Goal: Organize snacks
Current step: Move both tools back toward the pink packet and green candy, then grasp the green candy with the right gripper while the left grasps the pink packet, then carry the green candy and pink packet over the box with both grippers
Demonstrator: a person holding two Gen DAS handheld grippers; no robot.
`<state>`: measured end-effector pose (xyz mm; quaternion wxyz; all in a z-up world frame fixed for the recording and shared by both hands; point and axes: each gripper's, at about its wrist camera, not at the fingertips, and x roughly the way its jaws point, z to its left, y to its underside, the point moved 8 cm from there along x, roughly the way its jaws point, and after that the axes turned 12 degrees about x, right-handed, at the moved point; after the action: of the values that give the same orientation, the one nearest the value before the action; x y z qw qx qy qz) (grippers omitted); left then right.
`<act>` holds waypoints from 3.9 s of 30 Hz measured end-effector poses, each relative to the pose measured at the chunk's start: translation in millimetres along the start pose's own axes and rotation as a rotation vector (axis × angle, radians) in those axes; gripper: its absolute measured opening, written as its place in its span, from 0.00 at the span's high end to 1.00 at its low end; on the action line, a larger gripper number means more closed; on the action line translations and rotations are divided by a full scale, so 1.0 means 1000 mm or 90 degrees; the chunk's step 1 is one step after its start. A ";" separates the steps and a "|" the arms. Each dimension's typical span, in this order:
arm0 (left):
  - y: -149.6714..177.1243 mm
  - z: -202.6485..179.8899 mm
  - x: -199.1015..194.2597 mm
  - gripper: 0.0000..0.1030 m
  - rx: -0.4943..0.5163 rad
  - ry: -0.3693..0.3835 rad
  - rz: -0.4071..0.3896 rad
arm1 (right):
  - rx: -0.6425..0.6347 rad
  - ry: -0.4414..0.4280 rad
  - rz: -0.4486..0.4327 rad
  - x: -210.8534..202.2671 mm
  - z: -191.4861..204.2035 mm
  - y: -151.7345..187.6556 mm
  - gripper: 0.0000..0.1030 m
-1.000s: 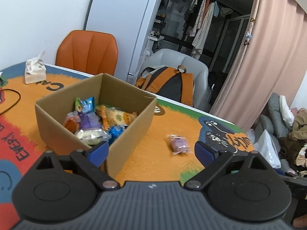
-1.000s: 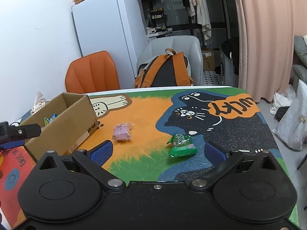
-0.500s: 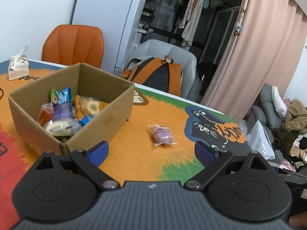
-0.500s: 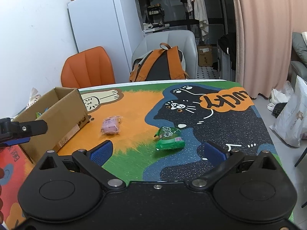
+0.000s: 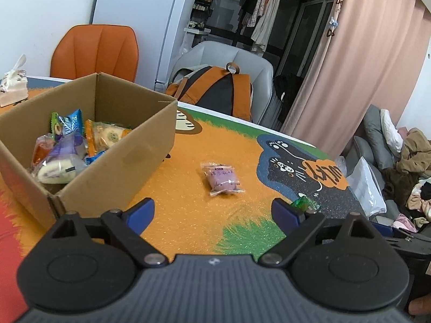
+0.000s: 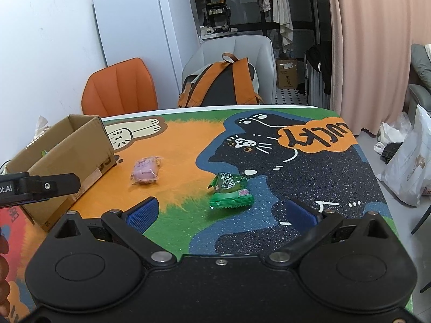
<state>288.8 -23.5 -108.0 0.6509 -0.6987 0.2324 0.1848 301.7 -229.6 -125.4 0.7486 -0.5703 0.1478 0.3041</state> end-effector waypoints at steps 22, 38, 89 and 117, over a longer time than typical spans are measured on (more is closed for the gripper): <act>-0.012 -0.002 0.047 0.19 -0.006 0.010 0.014 | -0.013 0.036 0.030 0.054 0.003 -0.017 0.25; -0.024 -0.001 0.099 0.19 0.003 -0.020 0.036 | 0.051 0.037 0.032 0.075 -0.021 -0.017 0.64; -0.063 0.002 0.008 0.69 0.017 -0.005 -0.055 | 0.024 -0.046 -0.022 0.018 0.057 -0.036 0.64; -0.096 0.081 -0.038 0.69 -0.012 -0.057 -0.114 | -0.008 -0.131 -0.061 0.010 0.156 -0.068 0.64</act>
<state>315.8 64.1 -14.4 0.6682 -0.7136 0.1380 0.1588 332.2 -91.0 -31.2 0.7701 -0.5467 0.0407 0.3261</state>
